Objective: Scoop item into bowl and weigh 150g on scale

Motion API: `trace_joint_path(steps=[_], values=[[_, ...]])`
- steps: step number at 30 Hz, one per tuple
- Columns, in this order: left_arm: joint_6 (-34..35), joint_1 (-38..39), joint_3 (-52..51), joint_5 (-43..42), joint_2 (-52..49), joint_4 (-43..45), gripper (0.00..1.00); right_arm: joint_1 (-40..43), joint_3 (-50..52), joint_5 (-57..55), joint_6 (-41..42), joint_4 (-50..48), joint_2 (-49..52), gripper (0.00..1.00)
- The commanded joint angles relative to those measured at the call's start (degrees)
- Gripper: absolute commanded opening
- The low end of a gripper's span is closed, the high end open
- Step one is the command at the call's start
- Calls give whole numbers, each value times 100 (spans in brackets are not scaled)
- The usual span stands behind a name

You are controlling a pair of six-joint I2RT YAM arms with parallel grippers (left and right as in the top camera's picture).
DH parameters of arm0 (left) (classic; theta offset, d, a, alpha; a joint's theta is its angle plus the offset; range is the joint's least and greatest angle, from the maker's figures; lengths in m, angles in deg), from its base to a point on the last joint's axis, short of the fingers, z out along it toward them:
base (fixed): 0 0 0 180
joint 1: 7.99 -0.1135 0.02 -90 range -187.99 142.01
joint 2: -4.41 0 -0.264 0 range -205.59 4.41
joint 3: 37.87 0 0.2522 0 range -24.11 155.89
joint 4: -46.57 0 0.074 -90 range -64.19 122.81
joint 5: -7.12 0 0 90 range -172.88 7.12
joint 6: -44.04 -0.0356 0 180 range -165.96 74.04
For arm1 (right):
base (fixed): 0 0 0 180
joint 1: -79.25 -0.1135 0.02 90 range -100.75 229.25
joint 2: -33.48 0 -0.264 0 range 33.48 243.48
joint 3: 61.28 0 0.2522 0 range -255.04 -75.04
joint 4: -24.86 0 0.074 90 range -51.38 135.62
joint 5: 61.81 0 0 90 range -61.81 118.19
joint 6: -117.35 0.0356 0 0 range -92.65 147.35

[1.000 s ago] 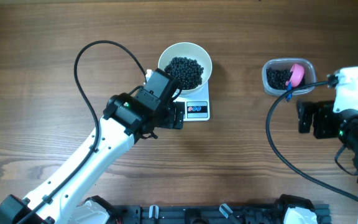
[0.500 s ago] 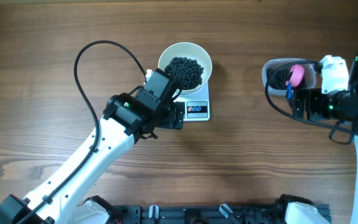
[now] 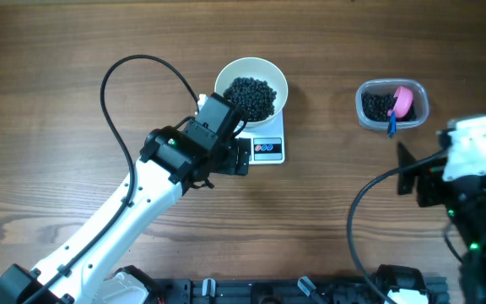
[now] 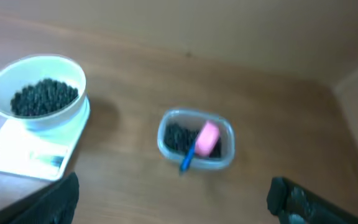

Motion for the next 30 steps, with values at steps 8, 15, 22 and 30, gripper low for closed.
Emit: trace_joint_path(steps=[8, 15, 22, 30], values=[[72, 9, -37, 72, 83, 17, 100, -476, 3724, -13, -50, -3910, -1718, 100], [72, 9, -35, 72, 83, 17, 100, -667, 5270, -13, -44, -5436, -2739, 100], [70, 9, -35, 72, 83, 17, 100, -706, 5890, -57, -52, -5971, -3154, 100], [70, 9, -35, 72, 83, 17, 100, -691, 6382, -98, -297, -5993, -3904, 100]])
